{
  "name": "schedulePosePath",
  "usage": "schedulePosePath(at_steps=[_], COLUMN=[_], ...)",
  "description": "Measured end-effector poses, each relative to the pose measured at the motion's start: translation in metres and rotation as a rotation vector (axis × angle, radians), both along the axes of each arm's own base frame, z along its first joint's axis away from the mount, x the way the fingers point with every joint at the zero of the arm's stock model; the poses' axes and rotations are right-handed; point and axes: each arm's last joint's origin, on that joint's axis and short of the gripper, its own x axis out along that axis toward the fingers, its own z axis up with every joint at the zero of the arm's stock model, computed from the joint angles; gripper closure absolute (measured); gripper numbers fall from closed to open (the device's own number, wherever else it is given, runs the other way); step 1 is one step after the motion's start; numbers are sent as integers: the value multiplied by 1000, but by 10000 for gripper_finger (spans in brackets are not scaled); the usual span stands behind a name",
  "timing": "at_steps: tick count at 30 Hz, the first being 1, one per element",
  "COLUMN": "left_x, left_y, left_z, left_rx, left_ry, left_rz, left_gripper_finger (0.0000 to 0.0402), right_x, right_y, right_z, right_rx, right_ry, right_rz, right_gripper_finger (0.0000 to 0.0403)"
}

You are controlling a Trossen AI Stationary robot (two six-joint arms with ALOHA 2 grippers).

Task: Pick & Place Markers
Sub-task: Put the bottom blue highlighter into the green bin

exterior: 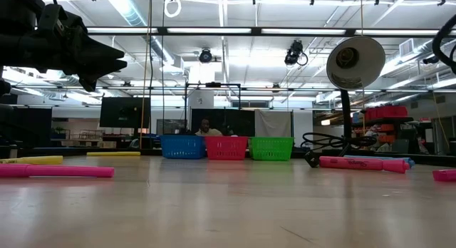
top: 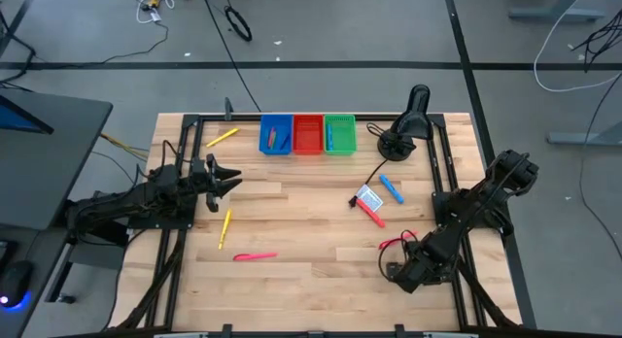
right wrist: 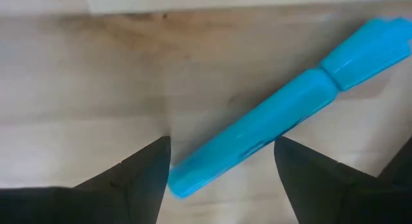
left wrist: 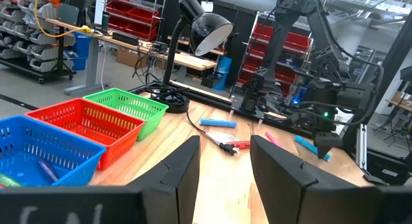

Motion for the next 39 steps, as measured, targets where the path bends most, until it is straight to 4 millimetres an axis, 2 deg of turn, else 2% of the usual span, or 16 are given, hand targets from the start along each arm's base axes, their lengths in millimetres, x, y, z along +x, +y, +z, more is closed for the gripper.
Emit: schedulePosePath(at_steps=[4, 7, 19, 23, 32, 39], left_x=[0, 0, 0, 0, 0, 0], left_y=[0, 0, 0, 0, 0, 0], left_z=[0, 0, 0, 0, 0, 0], left_rx=[0, 0, 0, 0, 0, 0], left_ry=[0, 0, 0, 0, 0, 0], left_rz=[0, 0, 0, 0, 0, 0], left_gripper_finger=[259, 259, 259, 259, 259, 259], right_x=[0, 2, 6, 9, 9, 9], right_y=[0, 2, 6, 9, 9, 5], right_z=[0, 1, -3, -6, -3, 17], right_rx=[3, 20, 33, 56, 49, 1], right_ry=[-3, -22, -55, -70, -110, -142], right_rz=[2, 3, 18, 27, 38, 49], right_gripper_finger=[133, 154, 302, 335, 343, 347])
